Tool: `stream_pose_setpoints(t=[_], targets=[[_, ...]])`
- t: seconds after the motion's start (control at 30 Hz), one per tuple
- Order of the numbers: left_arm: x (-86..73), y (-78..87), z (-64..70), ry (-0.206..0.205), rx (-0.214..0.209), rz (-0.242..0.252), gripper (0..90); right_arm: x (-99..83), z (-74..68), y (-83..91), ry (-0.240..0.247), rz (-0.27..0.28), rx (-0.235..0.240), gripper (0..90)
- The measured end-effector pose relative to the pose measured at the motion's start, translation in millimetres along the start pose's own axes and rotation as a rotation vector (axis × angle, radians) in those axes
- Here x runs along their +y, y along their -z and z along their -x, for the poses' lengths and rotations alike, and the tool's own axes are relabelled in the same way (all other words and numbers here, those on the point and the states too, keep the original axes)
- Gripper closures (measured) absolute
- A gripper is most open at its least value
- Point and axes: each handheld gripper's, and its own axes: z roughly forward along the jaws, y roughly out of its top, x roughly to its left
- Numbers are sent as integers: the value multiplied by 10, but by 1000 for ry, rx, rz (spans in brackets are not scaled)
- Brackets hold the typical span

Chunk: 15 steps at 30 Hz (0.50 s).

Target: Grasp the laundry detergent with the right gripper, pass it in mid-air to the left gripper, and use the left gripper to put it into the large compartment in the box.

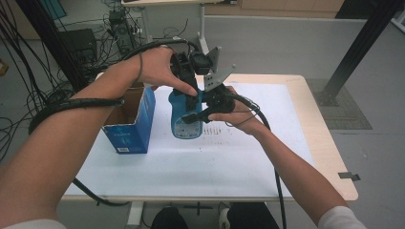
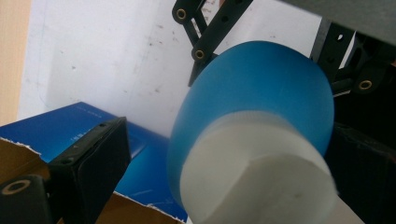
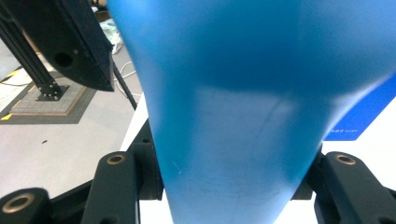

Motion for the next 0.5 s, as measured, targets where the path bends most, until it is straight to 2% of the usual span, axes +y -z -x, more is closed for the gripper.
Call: stream_pose_setpoints(t=[0.5], targets=[[13, 29, 4, -8, 6, 2, 63, 5, 0, 26, 3, 9, -5, 449]])
